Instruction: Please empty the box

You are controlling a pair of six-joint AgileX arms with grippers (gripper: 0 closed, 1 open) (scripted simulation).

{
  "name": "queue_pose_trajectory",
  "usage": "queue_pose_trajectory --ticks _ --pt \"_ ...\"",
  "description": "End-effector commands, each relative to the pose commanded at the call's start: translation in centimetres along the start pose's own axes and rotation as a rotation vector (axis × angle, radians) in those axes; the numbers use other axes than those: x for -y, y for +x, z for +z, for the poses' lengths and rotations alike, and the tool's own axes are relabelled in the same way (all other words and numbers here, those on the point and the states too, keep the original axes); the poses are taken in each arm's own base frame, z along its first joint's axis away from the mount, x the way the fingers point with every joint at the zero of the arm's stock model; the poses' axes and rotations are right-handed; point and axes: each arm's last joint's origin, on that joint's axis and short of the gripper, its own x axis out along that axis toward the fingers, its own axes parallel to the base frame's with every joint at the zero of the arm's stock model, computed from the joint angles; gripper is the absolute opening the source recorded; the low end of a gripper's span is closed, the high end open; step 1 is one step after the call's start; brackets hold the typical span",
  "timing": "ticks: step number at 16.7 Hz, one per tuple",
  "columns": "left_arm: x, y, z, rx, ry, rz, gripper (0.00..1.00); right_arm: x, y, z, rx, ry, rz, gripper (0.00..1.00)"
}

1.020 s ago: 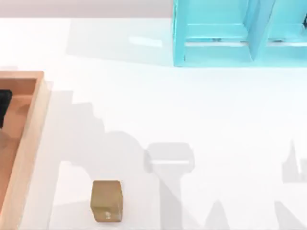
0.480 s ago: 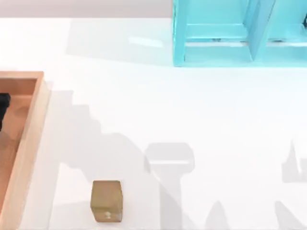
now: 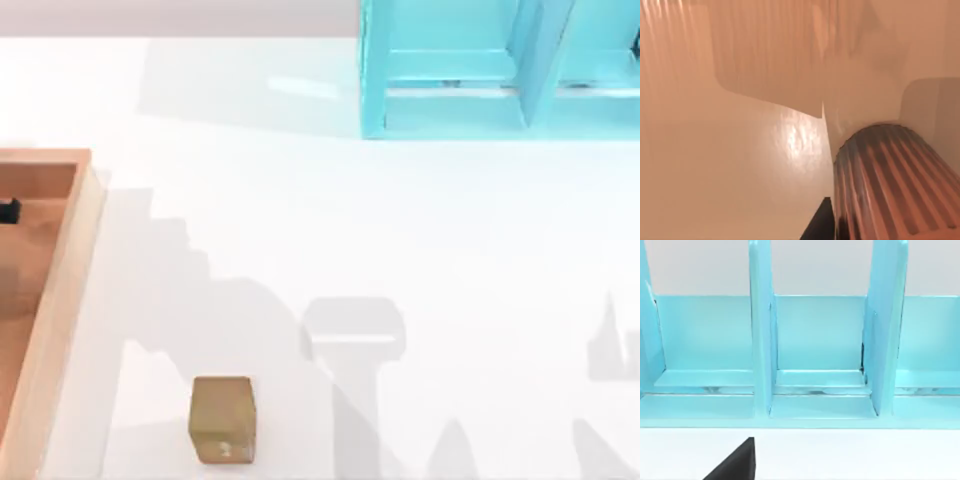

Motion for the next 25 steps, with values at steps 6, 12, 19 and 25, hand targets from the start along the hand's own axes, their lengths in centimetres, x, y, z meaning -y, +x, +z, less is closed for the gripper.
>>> queue_pose_trajectory --ticks 6,12,19,25 --pt "0.0 0.0 0.0 0.000 0.000 0.000 0.00 0.0 0.0 0.0 0.000 0.000 0.000 1.00" --pt "0.1 -0.1 0.0 0.001 0.004 0.001 0.00 0.0 0.0 0.0 0.000 0.000 0.000 1.00" --pt "3.6 -8.5 1.2 0.060 0.093 0.021 0.00 0.0 0.0 0.0 0.000 0.000 0.000 1.00" --pt "1.3 -13.0 0.3 0.019 0.038 0.007 0.00 0.0 0.0 0.0 0.000 0.000 0.000 1.00"
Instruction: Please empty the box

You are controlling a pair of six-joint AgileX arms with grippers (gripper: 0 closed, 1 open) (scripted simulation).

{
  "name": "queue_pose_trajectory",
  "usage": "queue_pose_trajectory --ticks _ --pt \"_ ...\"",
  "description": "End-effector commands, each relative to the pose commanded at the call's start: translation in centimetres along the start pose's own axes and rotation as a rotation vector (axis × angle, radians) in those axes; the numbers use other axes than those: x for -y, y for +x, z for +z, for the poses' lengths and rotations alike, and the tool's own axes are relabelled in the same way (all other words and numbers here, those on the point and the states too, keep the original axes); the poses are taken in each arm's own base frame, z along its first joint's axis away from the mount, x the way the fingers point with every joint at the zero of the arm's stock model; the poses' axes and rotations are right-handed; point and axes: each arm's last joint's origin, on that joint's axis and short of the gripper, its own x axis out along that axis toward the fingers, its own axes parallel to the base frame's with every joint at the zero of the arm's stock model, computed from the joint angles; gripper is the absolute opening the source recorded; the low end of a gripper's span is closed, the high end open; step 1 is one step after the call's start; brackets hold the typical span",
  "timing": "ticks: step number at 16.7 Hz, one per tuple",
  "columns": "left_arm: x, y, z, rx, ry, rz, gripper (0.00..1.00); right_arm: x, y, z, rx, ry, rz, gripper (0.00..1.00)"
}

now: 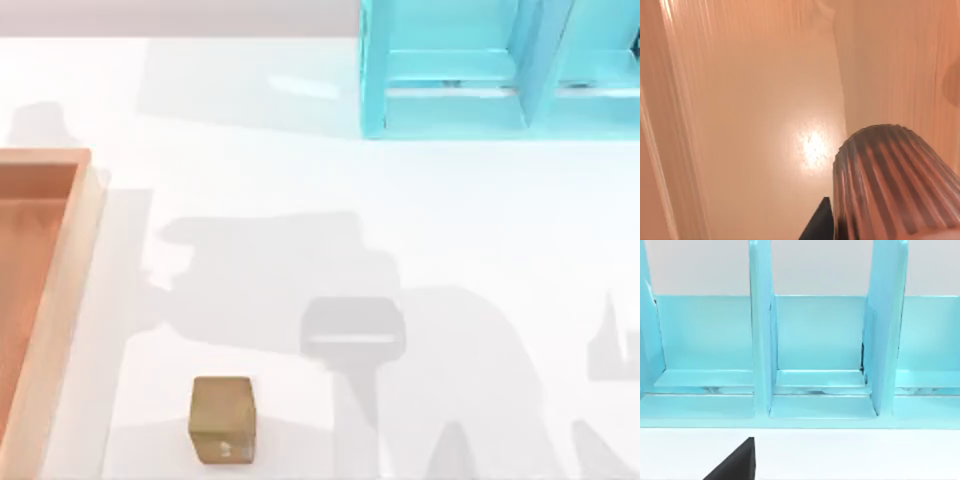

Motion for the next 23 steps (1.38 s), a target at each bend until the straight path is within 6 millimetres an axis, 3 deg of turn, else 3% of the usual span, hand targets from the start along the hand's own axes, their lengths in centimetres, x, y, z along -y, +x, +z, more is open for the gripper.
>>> queue_pose_trajectory --ticks 2,7,10,13,16,20,23 --pt "-1.2 0.0 -0.3 -0.017 -0.031 -0.006 0.00 0.0 0.0 0.0 0.000 0.000 0.000 1.00" --pt "-1.1 0.1 -0.2 -0.020 -0.029 -0.006 0.00 0.0 0.0 0.0 0.000 0.000 0.000 1.00" --pt "1.1 0.9 1.2 -0.028 -0.028 -0.010 0.00 0.0 0.0 0.0 0.000 0.000 0.000 1.00" --pt "6.4 2.4 3.6 -0.031 -0.022 -0.011 0.00 0.0 0.0 0.0 0.000 0.000 0.000 1.00" --pt "14.0 4.5 5.3 -0.034 -0.020 -0.010 0.00 0.0 0.0 0.0 0.000 0.000 0.000 1.00" --pt "23.7 7.4 5.2 -0.031 -0.027 -0.007 0.00 0.0 0.0 0.0 0.000 0.000 0.000 1.00" --pt "27.9 8.5 4.5 -0.021 -0.029 -0.010 0.00 0.0 0.0 0.0 0.000 0.000 0.000 1.00"
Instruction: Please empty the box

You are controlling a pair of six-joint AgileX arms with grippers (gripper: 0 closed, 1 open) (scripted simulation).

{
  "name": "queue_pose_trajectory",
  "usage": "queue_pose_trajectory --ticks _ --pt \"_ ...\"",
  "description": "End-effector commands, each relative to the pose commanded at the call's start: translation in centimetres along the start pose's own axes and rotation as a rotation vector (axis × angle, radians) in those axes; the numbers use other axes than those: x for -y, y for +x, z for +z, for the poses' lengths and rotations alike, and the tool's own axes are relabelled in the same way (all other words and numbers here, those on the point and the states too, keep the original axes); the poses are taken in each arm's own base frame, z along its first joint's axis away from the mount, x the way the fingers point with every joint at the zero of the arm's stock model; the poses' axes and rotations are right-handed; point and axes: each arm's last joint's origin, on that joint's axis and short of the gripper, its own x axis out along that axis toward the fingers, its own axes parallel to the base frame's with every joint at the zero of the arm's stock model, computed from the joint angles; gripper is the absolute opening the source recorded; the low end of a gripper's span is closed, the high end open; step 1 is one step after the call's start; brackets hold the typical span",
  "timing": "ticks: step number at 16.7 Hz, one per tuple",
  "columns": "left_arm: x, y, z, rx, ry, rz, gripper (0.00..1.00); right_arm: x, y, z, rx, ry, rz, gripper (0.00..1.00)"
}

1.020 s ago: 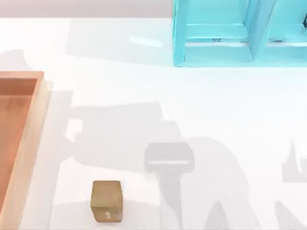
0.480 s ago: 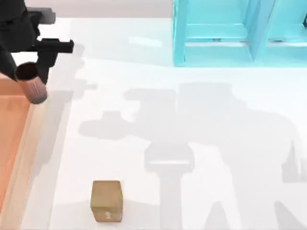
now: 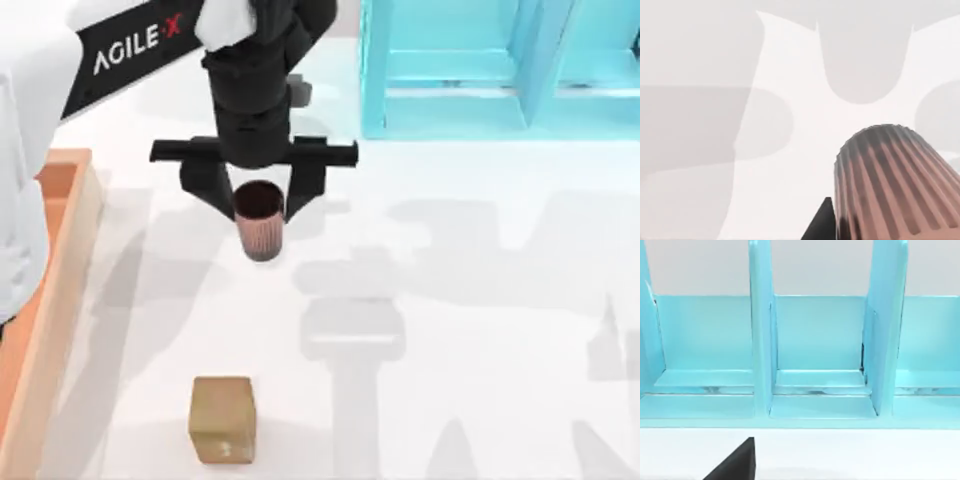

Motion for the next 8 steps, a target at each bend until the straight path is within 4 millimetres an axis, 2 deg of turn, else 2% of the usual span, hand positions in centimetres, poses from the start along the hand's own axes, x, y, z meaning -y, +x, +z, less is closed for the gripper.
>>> queue_pose_trajectory --ticks 6,8 --pt "0.34 0.28 -0.12 -0.003 -0.001 0.000 0.00 0.00 0.00 0.00 0.000 0.000 0.000 1.00" --pt "0.36 1.06 -0.11 -0.001 -0.001 -0.002 0.00 0.00 0.00 0.00 0.000 0.000 0.000 1.00"
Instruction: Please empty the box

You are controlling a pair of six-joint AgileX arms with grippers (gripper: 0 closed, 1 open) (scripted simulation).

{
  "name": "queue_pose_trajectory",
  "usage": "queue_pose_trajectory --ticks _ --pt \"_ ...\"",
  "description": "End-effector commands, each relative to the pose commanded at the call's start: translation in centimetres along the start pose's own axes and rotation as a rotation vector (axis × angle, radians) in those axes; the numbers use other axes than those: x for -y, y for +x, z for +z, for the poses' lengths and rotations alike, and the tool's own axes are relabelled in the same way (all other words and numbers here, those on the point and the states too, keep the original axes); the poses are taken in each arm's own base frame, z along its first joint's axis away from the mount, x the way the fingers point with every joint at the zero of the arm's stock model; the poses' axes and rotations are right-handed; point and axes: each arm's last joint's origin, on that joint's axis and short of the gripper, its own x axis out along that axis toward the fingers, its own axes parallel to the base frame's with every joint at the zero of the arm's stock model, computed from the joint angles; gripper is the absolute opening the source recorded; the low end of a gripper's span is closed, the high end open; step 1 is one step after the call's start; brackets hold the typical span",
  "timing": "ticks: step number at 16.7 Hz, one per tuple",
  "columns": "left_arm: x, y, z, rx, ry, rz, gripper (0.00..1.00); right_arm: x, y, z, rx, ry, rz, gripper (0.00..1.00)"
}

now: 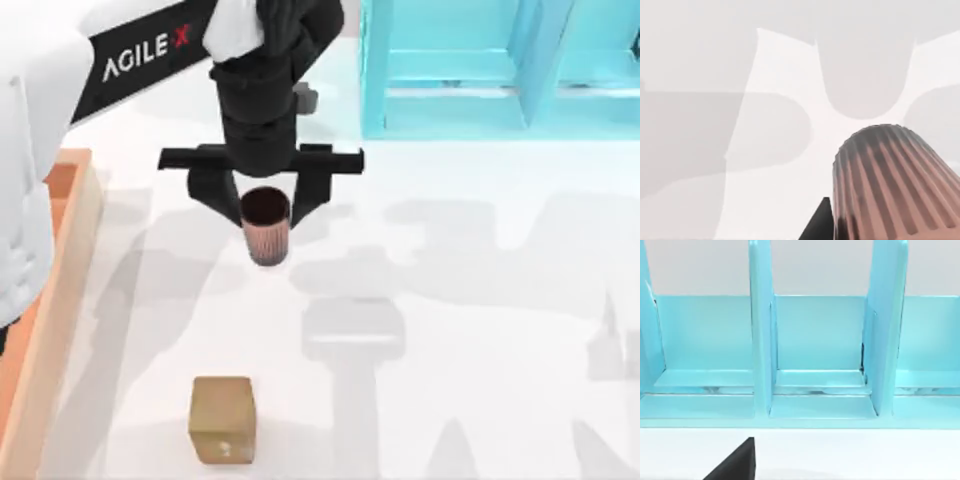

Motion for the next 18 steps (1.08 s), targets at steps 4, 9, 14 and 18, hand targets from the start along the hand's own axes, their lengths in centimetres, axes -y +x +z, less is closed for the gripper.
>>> queue_pose_trajectory --ticks 4,9,14,18 --pt "0.1 2.6 -0.1 0.004 0.000 -0.001 0.00 0.0 0.0 0.0 0.000 0.000 0.000 1.00" --pt "0.1 3.6 -0.1 0.003 0.000 0.001 0.00 0.0 0.0 0.0 0.000 0.000 0.000 1.00" --pt "0.1 3.6 -0.1 0.003 0.000 0.001 0.30 0.0 0.0 0.0 0.000 0.000 0.000 1.00" --pt "0.1 3.6 -0.1 0.003 0.000 0.001 0.60 0.0 0.0 0.0 0.000 0.000 0.000 1.00"
